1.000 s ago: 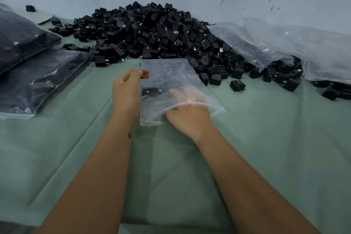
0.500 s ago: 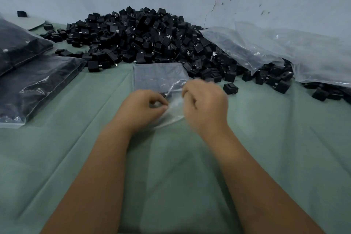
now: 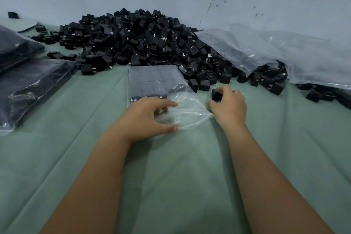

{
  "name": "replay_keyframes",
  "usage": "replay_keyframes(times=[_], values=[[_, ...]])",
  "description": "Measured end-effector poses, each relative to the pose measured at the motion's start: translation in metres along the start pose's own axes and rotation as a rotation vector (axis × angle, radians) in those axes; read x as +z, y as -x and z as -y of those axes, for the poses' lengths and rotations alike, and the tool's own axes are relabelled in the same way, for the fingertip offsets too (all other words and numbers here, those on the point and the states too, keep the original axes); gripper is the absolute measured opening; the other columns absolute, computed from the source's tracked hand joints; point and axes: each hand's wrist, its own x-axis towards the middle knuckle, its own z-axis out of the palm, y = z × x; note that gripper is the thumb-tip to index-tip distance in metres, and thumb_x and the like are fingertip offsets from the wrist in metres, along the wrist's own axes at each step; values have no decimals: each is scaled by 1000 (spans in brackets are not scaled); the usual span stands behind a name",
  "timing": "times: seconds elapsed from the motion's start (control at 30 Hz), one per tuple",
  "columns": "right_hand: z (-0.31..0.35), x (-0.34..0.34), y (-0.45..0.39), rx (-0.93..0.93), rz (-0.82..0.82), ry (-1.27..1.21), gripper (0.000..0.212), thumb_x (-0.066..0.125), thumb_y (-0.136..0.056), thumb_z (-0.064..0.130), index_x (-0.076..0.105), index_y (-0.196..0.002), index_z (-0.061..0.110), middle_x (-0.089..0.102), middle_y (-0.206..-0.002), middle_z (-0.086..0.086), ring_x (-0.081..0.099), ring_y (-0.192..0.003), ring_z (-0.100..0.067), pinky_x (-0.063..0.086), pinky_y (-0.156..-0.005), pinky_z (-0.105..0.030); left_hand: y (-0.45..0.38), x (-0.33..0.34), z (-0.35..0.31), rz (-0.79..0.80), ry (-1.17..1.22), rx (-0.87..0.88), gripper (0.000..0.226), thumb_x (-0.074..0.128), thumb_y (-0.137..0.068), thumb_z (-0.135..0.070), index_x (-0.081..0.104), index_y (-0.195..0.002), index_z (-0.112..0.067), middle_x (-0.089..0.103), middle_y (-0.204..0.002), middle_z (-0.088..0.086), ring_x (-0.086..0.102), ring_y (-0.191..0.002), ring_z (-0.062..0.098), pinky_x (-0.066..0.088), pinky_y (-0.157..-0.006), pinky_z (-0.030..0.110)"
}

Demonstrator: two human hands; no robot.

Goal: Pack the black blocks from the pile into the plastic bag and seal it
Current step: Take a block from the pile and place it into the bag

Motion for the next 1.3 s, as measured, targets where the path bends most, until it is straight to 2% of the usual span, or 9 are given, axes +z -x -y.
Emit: replay_keyframes(times=[0.13, 0.27, 0.37, 0.5, 0.7, 0.87, 1.03, 1.13, 1.3], values=[[-4, -4, 2, 63, -75, -92, 22, 65, -83, 22, 52, -102, 19, 57, -104, -3, 52, -102, -27, 44, -86, -38, -1, 2, 2, -57, 24, -12, 31, 75, -81, -39, 71, -112, -35, 65, -101, -14, 58, -97, 8, 48, -92, 35], [-5, -2, 1, 108, -12, 13, 43, 58, -85, 28, 48, -125, 16, 47, -129, -8, 41, -119, -30, 35, -98, -37, -1, 3, 4, -68, 48, -24, 20, 71, -85, -35, 74, -104, -32, 65, -96, -16, 58, -95, 5, 48, -91, 34], [-4, 2, -1, 54, 30, 134, 35, 51, -88, 34, 57, -118, 17, 54, -123, -6, 44, -116, -30, 32, -96, -39, -1, 4, 4, -76, 64, -17, 17, 71, -86, -33, 75, -102, -29, 65, -95, -18, 58, -92, 4, 48, -90, 33], [-1, -6, 2, 99, -145, -380, 24, 59, -85, 22, 60, -109, 22, 61, -101, 3, 60, -97, -23, 44, -81, -30, -1, 6, 5, -100, 95, -49, 13, 69, -87, -33, 74, -99, -32, 66, -94, -19, 59, -89, 1, 48, -85, 28], [44, -13, 39, -429, -377, -565, 49, 57, -77, -6, 62, -123, 9, 45, -116, -3, 48, -96, -1, 50, -83, -25, -2, 6, 5, -91, 174, -127, 9, 65, -91, -36, 71, -85, -35, 68, -85, -14, 60, -75, -3, 44, -69, 21], [78, -5, 79, -871, -262, -381, 41, 44, -77, 7, 66, -111, -1, 40, -124, -12, 58, -94, -28, 53, -67, -32, -1, 3, -1, -152, 146, -126, 16, 61, -87, -28, 71, -77, -21, 69, -72, -4, 61, -65, 14, 48, -63, 35], [78, -7, 83, -947, -218, -184, 38, 47, -70, 4, 69, -100, -2, 63, -96, -17, 59, -75, -30, 50, -57, -36, -1, 0, 0, -367, 185, -196, 25, 62, -87, -33, 67, -71, -15, 66, -65, 2, 61, -62, 21, 51, -60, 39], [74, -8, 79, -965, -189, -19, 39, 52, -68, 1, 69, -103, 3, 66, -95, -10, 59, -77, -28, 50, -65, -35, -3, -1, 3, -445, 296, -258, 25, 66, -89, -30, 68, -67, -20, 59, -53, -9, 46, -47, 3, 41, -48, 23], [77, -3, 86, -938, 52, 212, 25, 70, -63, 1, 69, -87, 7, 62, -100, -11, 59, -86, -28, 48, -70, -35, -2, -2, -2, -455, 346, -208, 21, 67, -89, -24, 71, -69, -22, 66, -65, -6, 52, -54, 0, 39, -51, 9]])
